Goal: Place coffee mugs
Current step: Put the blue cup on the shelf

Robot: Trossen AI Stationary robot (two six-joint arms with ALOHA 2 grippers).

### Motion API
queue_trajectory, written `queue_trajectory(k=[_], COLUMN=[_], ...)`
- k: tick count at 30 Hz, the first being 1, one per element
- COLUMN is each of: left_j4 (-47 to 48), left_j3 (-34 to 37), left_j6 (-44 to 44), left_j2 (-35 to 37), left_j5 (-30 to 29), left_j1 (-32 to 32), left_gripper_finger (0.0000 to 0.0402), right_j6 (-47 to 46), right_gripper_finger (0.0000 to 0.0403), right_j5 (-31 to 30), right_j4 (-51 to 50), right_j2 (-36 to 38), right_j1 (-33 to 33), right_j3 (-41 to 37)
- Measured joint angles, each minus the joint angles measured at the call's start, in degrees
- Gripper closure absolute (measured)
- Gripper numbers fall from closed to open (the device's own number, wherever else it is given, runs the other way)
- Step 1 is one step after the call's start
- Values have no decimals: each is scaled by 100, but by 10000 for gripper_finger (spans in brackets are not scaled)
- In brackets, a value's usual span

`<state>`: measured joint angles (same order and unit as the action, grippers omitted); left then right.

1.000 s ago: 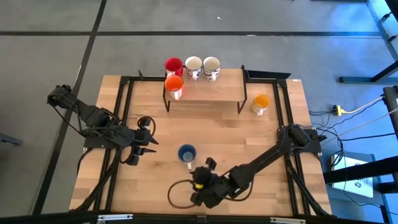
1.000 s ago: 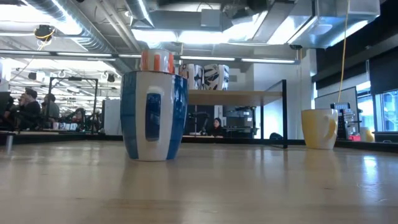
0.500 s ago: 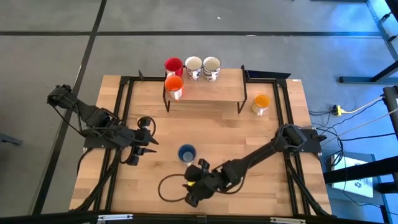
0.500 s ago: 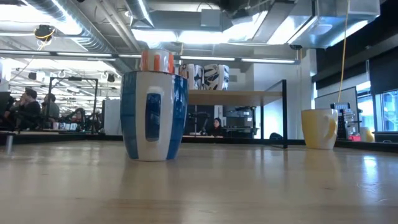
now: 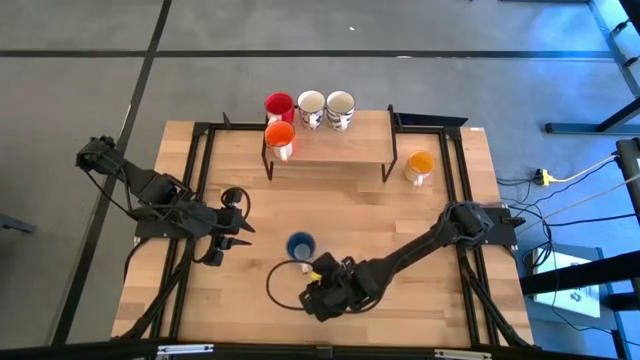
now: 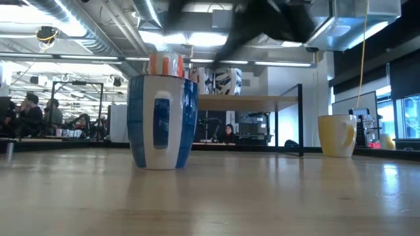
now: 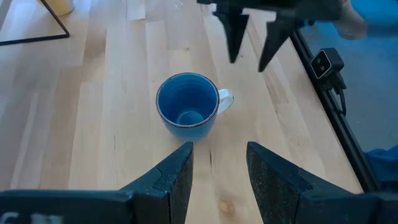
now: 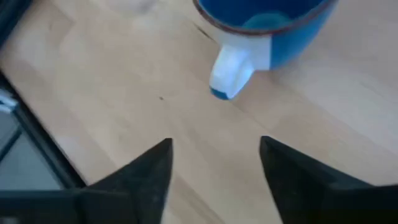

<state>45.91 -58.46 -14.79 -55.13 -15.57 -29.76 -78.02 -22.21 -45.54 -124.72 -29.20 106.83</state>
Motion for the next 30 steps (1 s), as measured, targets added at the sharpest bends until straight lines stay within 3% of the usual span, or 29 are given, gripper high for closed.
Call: queue_trajectory(k=[6,9,13,21,30], left_j4=[15,18,13,2,8], left_j3=[0,0,0,0,0], left_j6=[40,44,44,44,159], left_j2=[0,0,0,0,0], left_j5=[-2,-46,-121,-302,-354], left_j1=[0,0,0,0,0], left_gripper_finger=[257,257,257,257,257], right_j6=[-659,-894,-967,-1015,-996], right_gripper_finger=[124,123,134,179,278], right_j5=[-440,-954,-1052,-1091,-1060], right_j4=[240,260,284,354,563], right_j2=[-305,-362,-411,-615,-829], right_j1=[42,86,159,266,335], right_j3=[10,6,15,9,8])
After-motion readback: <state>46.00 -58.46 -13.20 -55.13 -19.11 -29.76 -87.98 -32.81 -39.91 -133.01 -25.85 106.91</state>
